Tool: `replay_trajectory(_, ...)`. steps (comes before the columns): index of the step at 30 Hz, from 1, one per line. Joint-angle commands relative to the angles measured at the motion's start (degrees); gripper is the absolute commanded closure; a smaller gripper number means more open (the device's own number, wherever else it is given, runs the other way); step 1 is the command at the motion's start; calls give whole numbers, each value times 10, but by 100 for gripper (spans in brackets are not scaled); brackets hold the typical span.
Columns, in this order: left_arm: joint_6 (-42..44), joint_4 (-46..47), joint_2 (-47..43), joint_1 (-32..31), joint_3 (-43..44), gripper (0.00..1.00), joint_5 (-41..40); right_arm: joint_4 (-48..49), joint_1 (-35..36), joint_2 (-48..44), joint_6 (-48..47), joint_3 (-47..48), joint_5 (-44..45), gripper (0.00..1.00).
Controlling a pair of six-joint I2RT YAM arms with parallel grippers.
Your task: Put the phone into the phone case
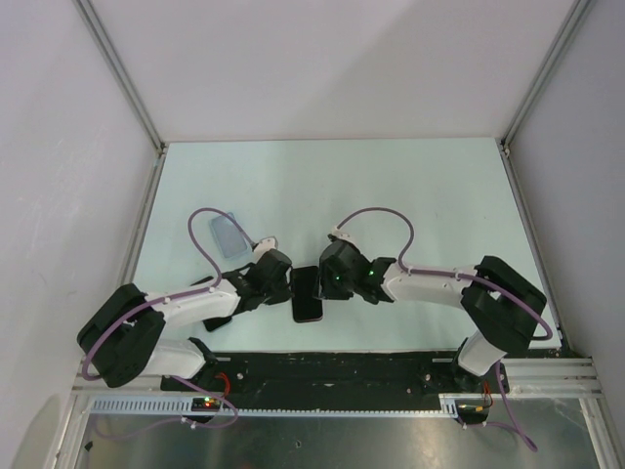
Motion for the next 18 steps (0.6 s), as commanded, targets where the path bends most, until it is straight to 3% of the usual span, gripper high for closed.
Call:
replay_trajectory(1,7,-2,9,-3,10,93,5,-16,2,18,-23,43,37,63)
replay_trajectory(18,6,-2,14,-3,16,93,7,-39,10,42,-40,63,71,68)
